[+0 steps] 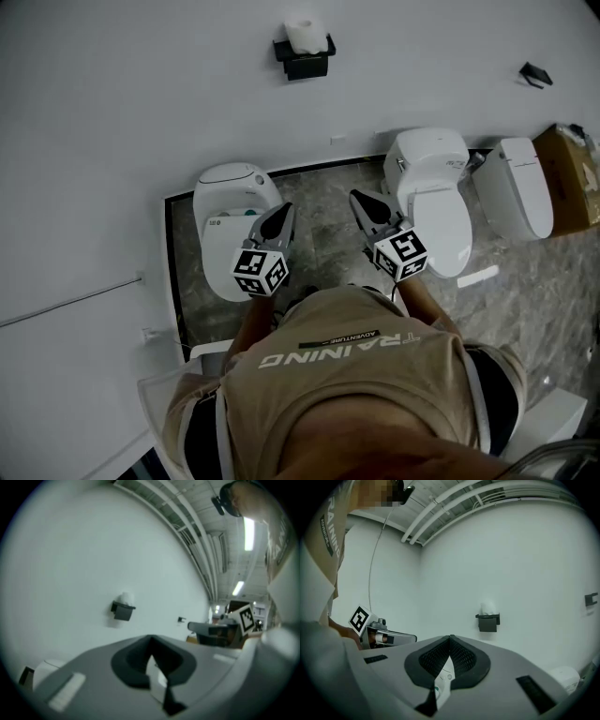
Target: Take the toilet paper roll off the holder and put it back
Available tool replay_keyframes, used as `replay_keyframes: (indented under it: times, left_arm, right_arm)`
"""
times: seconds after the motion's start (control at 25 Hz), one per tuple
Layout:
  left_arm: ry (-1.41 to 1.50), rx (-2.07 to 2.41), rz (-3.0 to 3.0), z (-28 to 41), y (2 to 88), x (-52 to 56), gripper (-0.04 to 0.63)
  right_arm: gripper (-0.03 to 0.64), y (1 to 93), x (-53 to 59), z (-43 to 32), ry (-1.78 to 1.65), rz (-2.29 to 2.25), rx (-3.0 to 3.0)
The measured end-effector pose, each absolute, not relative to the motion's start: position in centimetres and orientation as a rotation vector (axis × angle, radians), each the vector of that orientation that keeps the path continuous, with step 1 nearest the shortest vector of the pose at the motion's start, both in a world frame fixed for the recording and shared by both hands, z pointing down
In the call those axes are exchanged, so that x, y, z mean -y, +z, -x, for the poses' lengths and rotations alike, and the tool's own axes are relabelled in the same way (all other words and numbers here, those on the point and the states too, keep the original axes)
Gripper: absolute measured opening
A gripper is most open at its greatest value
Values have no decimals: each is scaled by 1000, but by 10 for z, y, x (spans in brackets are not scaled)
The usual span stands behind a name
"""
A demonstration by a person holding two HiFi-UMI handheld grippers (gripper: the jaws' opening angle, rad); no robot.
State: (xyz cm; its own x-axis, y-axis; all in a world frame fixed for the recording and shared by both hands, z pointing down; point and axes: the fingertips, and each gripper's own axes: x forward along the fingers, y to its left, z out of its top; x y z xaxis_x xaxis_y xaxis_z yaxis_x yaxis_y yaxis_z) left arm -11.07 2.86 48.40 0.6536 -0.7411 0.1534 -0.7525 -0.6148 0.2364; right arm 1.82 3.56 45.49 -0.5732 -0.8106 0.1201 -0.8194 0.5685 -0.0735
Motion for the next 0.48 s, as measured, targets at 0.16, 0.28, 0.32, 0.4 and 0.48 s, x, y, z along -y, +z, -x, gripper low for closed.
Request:
replay_keyframes:
  times: [0.16, 0.28, 0.32, 0.4, 0.48]
  left_arm:
    - [67, 1216, -2582, 123, 492, -4, 3]
    - [98, 1166, -2587, 118, 500, 10, 3]
    - [102, 1145, -2581, 114, 503, 14, 3]
    - [104, 1119, -2569, 106, 505, 23, 3]
    - [119, 1129, -2573, 100, 506, 39, 3]
  right_arm:
    - [12, 461, -19, 0, 192, -1398, 2702]
    - [12, 473, -12, 0, 232, -1436, 2671]
    - [12, 478, -9, -3, 266, -1449, 2660]
    - [13, 486, 2, -11, 319, -1463, 2649]
    - [13, 488, 22, -21, 315, -1467, 2634]
